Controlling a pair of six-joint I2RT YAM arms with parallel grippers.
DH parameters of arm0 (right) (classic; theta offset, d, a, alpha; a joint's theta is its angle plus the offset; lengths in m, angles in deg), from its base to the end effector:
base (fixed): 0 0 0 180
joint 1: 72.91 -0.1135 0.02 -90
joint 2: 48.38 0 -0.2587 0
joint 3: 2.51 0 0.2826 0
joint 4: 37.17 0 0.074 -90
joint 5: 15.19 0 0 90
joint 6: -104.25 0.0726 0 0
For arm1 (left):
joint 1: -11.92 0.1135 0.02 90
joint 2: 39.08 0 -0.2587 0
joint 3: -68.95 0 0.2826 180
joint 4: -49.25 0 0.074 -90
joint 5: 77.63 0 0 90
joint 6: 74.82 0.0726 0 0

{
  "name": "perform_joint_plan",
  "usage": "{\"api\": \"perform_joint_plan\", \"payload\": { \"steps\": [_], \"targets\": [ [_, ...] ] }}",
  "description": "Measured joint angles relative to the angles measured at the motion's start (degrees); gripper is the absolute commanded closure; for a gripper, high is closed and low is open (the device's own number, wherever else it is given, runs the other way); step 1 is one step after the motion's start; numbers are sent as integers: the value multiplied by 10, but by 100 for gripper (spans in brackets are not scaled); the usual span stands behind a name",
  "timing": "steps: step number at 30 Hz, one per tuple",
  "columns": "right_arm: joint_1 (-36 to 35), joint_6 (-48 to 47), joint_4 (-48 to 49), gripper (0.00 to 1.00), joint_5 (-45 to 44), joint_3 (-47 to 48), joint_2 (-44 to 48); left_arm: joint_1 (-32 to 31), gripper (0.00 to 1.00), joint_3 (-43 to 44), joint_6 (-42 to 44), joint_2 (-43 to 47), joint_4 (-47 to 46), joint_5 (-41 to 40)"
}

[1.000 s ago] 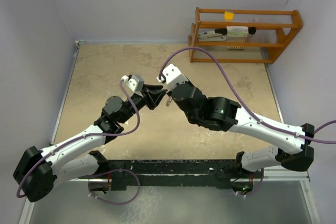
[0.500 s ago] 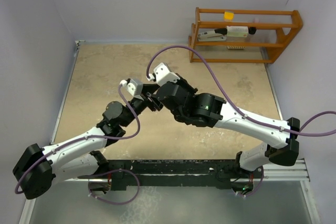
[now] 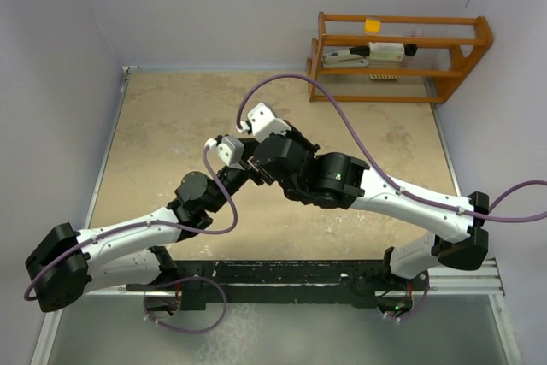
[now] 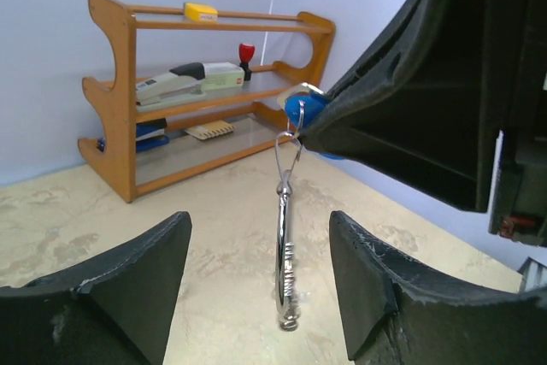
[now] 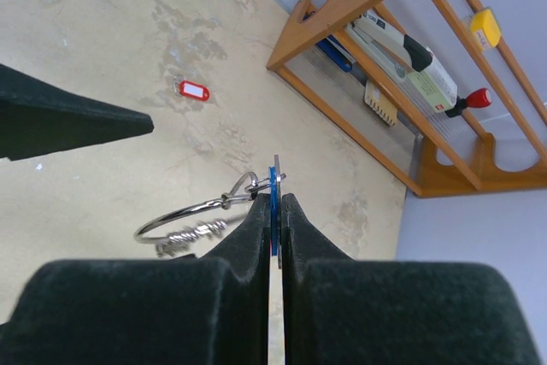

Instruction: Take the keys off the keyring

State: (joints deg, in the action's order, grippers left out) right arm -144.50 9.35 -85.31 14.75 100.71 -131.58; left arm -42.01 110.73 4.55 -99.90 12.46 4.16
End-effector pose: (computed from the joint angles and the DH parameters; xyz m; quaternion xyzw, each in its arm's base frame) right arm 0.1709 0.3142 0.4152 -0.2576 0.7425 -0.1139 0.6078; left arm 0.1850 -0.2363 0.2916 0.1632 0.5679 -0.3946 0.7037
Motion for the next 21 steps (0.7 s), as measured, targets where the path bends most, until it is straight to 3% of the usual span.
{"api": "perform_joint_plan", "payload": {
  "steps": [11, 21],
  "targets": [
    [-11, 8, -2, 100, 12, 12, -6, -15, 34, 3, 37, -68, -77, -34],
    [-13, 9, -3, 100, 17, 13, -7, -17, 36, 3, 59, -75, -120, -40]
  ]
}}
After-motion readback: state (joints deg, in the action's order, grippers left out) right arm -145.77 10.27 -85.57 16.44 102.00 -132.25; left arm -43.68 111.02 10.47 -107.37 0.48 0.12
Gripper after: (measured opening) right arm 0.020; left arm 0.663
